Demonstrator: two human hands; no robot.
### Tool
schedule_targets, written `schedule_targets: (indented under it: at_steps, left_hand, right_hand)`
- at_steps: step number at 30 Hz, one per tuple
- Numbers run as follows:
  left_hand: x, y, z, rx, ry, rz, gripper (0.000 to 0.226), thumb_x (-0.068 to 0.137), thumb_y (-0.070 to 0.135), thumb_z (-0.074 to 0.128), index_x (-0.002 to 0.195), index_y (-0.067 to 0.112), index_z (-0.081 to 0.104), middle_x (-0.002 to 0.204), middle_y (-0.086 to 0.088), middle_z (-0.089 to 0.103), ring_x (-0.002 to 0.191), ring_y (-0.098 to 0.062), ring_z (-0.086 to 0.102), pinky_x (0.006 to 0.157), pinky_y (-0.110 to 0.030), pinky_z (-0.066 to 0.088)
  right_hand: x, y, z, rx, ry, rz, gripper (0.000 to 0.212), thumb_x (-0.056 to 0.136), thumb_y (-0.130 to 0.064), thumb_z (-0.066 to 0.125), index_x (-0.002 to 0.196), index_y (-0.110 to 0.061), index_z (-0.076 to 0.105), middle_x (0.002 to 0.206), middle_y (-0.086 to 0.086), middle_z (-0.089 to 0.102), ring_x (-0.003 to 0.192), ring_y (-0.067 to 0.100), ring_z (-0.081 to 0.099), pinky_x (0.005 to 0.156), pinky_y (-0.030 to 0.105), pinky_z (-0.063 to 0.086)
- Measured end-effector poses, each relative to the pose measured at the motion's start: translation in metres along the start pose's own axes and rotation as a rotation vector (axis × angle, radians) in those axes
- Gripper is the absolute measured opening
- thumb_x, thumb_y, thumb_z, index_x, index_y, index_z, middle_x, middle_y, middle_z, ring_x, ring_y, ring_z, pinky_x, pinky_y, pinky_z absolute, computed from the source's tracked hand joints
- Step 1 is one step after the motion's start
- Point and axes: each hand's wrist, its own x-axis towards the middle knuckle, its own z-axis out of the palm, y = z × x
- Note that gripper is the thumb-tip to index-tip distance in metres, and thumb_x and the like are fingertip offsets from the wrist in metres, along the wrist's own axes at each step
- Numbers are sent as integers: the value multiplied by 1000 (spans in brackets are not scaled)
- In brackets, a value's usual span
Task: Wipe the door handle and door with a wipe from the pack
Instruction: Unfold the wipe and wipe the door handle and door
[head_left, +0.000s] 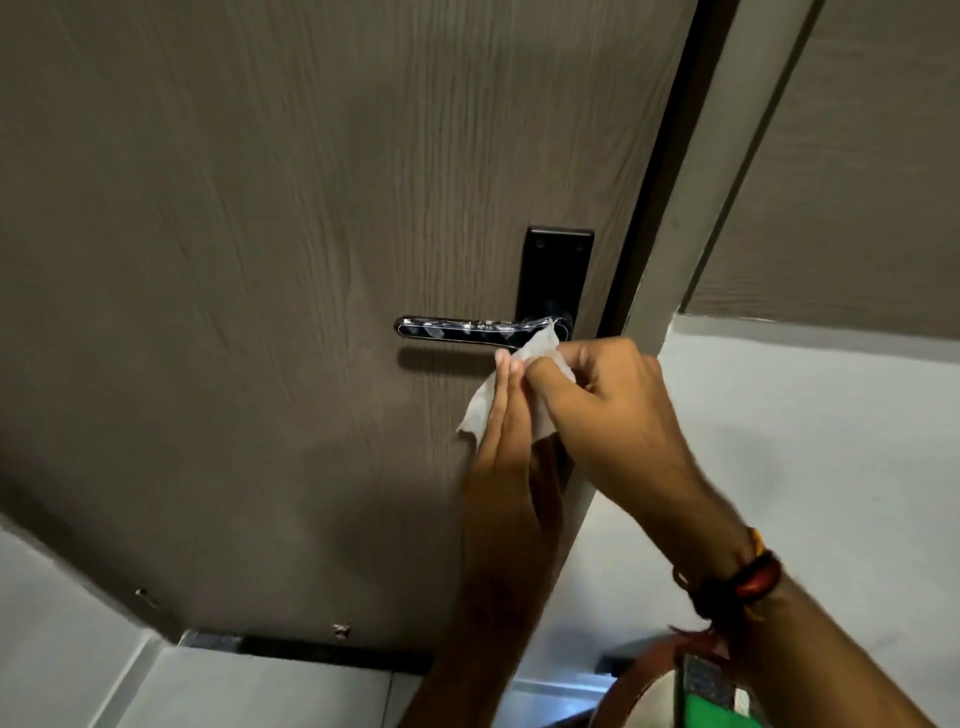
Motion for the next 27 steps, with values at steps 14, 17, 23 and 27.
schedule_targets:
  at_steps: [14, 17, 23, 27]
  left_hand:
    - [50, 5, 6, 286, 496, 27, 35, 108, 2, 38, 137, -11, 53, 139, -38, 56, 143, -35, 50, 126, -46, 33]
    - [42, -17, 46, 495, 174, 144, 53, 111, 11, 31, 161, 5, 16, 172, -17, 15, 161, -33, 9, 129, -59, 19]
    - [51, -45, 53, 785, 134, 394, 59, 111, 34, 36, 162, 15, 16, 174, -4, 0, 162, -26, 3, 131, -54, 5]
    - [55, -58, 26, 868, 101, 453, 65, 110, 44, 36, 163, 18, 9, 173, 0, -7, 161, -20, 0, 131, -50, 7]
  right_hand:
    - [52, 68, -45, -944, 624, -557, 72, 105, -38, 37, 162, -6, 6, 172, 15, 8, 160, 29, -6, 130, 50, -4]
    - [65, 84, -44, -1073, 724, -617, 72, 104, -42, 32, 163, -10, 5, 173, 1, -13, 159, 22, -14, 131, 46, -8]
    - [68, 90, -38, -1095, 772, -624, 70, 104, -41, 30, 163, -8, 9, 173, 2, -14, 160, 23, -11, 132, 45, -4]
    - [51, 71, -50, -1103, 712, -665, 74, 102, -45, 38, 163, -12, 13, 173, 1, -6, 159, 21, 6, 123, 41, 15]
